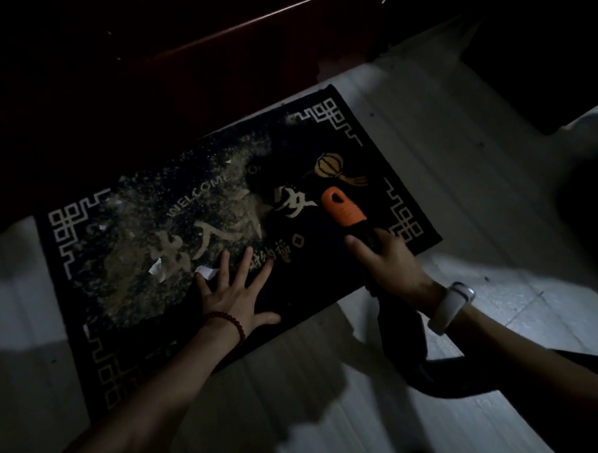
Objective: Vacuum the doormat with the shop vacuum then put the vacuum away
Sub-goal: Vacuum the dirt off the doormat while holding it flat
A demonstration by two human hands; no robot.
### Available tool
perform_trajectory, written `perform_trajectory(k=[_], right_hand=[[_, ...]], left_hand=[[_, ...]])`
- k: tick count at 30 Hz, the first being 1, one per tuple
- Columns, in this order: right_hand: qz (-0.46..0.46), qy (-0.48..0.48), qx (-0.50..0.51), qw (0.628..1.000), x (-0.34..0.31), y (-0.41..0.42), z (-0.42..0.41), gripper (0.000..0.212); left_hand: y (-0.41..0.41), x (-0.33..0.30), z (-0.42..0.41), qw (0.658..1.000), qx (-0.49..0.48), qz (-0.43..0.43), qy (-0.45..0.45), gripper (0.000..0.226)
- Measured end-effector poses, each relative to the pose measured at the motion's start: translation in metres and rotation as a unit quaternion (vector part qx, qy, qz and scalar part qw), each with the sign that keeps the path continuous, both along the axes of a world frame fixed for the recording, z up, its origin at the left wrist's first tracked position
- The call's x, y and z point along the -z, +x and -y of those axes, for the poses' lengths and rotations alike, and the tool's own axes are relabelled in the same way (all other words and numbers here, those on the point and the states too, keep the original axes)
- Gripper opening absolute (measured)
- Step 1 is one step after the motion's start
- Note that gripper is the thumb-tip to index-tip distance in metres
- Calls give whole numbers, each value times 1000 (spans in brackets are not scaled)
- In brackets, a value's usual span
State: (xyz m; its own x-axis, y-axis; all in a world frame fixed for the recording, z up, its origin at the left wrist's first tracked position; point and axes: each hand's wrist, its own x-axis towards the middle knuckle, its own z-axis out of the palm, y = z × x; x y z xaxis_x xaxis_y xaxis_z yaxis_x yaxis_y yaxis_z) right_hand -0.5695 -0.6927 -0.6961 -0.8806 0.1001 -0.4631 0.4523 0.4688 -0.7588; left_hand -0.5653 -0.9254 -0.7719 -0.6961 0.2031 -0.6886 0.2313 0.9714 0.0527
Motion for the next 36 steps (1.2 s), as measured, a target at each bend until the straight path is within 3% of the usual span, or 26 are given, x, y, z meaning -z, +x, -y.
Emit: perform_trajectory(k=[5, 8, 17, 22, 31, 33, 36], right_hand=[[-75, 5, 140, 987, -8, -29, -20, 24], [-64, -48, 206, 975, -6, -41, -26, 22], [27, -29, 1, 999, -3, 35, 0, 19], [-68, 50, 97, 992, -6, -15, -17, 21], [50, -65, 4, 997, -1, 34, 7, 20], [18, -70, 32, 997, -9, 23, 1, 21], [-62, -1, 99, 993, -12, -14, -11, 23]], left_hand=[[-1, 0, -1, 1000, 3, -5, -11, 96], [-1, -2, -2, 1000, 2, -3, -12, 96], [-1, -2, -2, 1000, -5, -5, -4, 96], [-2, -1, -1, 1000, -6, -4, -6, 97], [-2, -2, -1, 1000, 0, -10, -9, 96], [-1, -1, -1, 1000, -5, -14, -3, 95], [-2, -2, -2, 1000, -5, -12, -4, 95]])
